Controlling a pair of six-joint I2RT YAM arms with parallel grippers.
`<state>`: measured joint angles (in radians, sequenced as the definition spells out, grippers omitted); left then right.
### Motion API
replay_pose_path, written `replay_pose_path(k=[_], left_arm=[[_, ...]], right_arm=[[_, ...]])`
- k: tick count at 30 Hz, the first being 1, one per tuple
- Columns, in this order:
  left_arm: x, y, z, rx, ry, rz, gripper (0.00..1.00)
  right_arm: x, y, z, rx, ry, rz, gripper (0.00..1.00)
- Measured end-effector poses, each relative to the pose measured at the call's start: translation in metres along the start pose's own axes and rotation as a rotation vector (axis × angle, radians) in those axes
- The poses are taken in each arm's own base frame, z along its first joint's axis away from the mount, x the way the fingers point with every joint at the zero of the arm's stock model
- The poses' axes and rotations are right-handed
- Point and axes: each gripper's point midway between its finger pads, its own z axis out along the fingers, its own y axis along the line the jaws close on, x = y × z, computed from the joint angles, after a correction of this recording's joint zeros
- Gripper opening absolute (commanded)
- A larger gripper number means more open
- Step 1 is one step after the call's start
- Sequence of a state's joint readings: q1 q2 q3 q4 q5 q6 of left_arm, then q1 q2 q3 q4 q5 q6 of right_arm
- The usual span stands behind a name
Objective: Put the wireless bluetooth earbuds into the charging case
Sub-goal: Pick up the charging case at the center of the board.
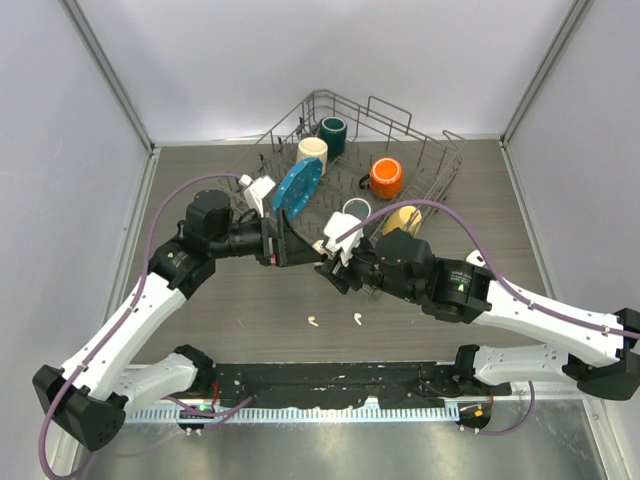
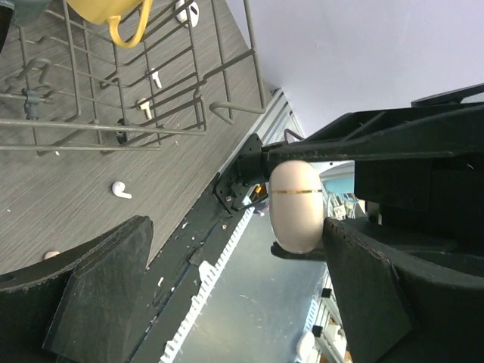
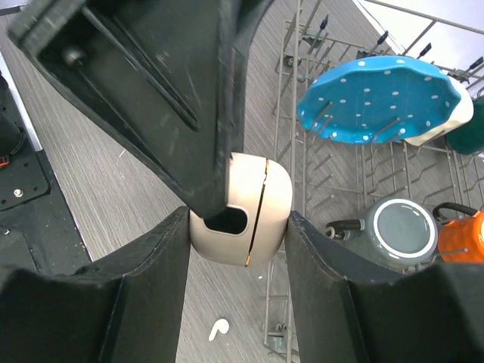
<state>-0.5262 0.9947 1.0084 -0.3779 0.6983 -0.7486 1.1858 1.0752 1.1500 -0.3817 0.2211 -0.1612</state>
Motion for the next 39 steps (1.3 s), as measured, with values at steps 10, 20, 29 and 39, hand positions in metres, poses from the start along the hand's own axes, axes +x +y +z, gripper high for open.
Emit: replay_pose_path(k=[10,20,29,39], left_arm=[[0.003,-0.006,0.010,0.005,0.022,0.018,0.68],[0.012,-0.014,0.016,0.052,0.066,0.045,0.42],[0.016,-0.017,0.019,0.061,0.088,0.025,0.00],[0.007,-0.007,0.015,-0.008,0.008,0.104,0.00]], right_arm=[[0.000,0.007,0.004,-0.039,-0.002,-0.031,0.07],[0.007,0.009,0.007,-0.049,0.013,-0.056,0.09],[0.011,0.007,0.007,-0.044,0.023,-0.079,0.40],[0.000,0.004,-0.001,-0.009,-0.029,0.033,0.87]])
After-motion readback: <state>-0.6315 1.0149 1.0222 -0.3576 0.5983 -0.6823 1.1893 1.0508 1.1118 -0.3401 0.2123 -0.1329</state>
